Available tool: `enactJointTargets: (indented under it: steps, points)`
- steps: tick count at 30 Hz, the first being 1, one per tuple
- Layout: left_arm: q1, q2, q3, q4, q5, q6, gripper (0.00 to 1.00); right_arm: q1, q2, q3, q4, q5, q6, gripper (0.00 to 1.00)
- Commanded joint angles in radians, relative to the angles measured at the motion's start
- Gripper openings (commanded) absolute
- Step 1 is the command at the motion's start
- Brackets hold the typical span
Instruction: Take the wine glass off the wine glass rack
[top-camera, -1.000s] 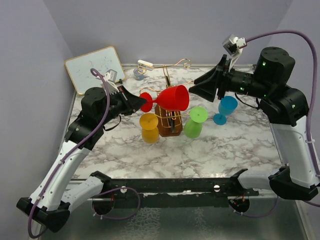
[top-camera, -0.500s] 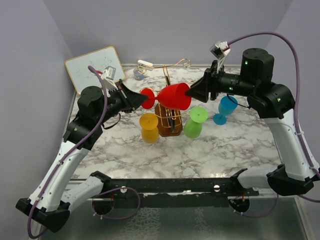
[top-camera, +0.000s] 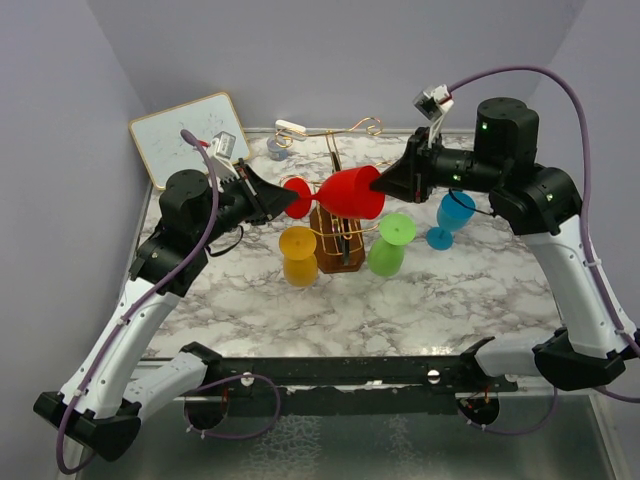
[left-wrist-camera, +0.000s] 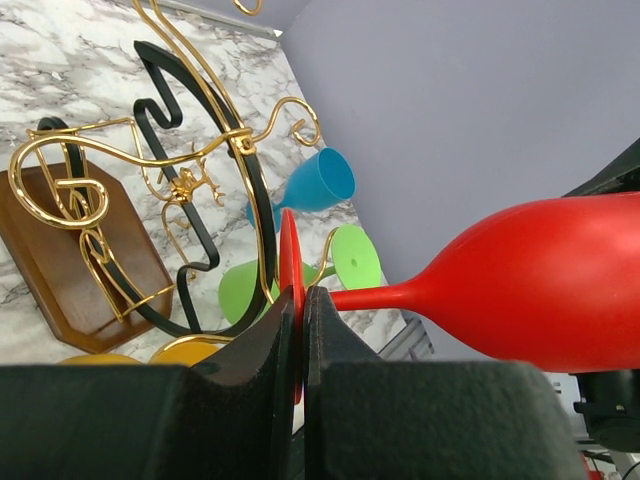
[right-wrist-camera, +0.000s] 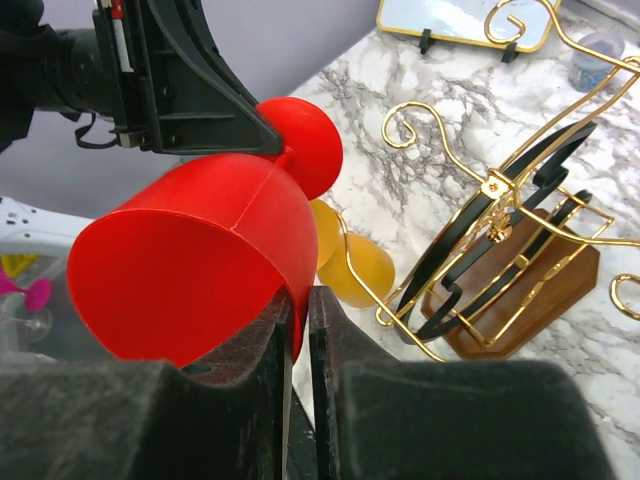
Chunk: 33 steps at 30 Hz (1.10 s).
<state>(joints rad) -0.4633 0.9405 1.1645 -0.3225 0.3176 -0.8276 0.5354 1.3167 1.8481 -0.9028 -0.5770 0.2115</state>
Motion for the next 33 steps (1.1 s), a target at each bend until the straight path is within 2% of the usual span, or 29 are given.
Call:
enactJointTargets:
  steps: [1,3,5,6,9,12,13,15,17,22,26,28,33]
  points:
    - [-0.001,-0.007,0.034,0.029,0.034,-0.003,0.0,0.0,0.012,-0.007,0.04,-0.037,0.02,0.07]
    - [-0.001,-0.007,0.034,0.025,0.036,0.0,0.0,0.0,0.016,-0.007,0.04,-0.043,0.024,0.01]
    - [-0.002,-0.007,0.038,0.015,0.036,0.005,0.0,0.0,0.016,-0.013,0.041,-0.023,0.03,0.01]
    - [-0.003,-0.007,0.044,0.001,0.029,0.008,0.09,0.0,0.01,-0.018,0.045,-0.006,0.037,0.01]
    - [-0.001,-0.013,0.077,-0.082,-0.041,0.029,0.5,0.0,-0.012,-0.027,0.065,0.063,0.054,0.01]
    - [-0.002,-0.032,0.108,-0.171,-0.137,0.052,0.76,0.0,-0.032,-0.03,0.088,0.108,0.072,0.01]
    - [-0.001,-0.043,0.113,-0.192,-0.169,0.057,0.81,0.0,-0.04,-0.028,0.096,0.123,0.078,0.01]
    - [-0.002,-0.067,0.119,-0.219,-0.225,0.069,0.84,0.0,-0.052,-0.028,0.108,0.153,0.088,0.01]
    - [-0.001,-0.095,0.122,-0.241,-0.283,0.068,0.96,0.0,-0.063,-0.027,0.119,0.184,0.097,0.01]
    - [-0.002,-0.169,0.091,-0.247,-0.36,0.066,0.95,0.0,-0.051,0.023,0.121,0.361,0.096,0.01]
    - [-0.001,-0.193,0.055,-0.235,-0.348,0.064,0.86,-0.002,0.066,0.148,0.08,0.638,0.049,0.01]
    - [-0.001,-0.191,0.044,-0.241,-0.333,0.062,0.83,-0.032,0.153,0.232,0.054,0.72,0.028,0.01]
    - [-0.002,-0.189,0.02,-0.247,-0.303,0.058,0.77,-0.266,0.379,0.436,-0.012,0.676,0.07,0.01]
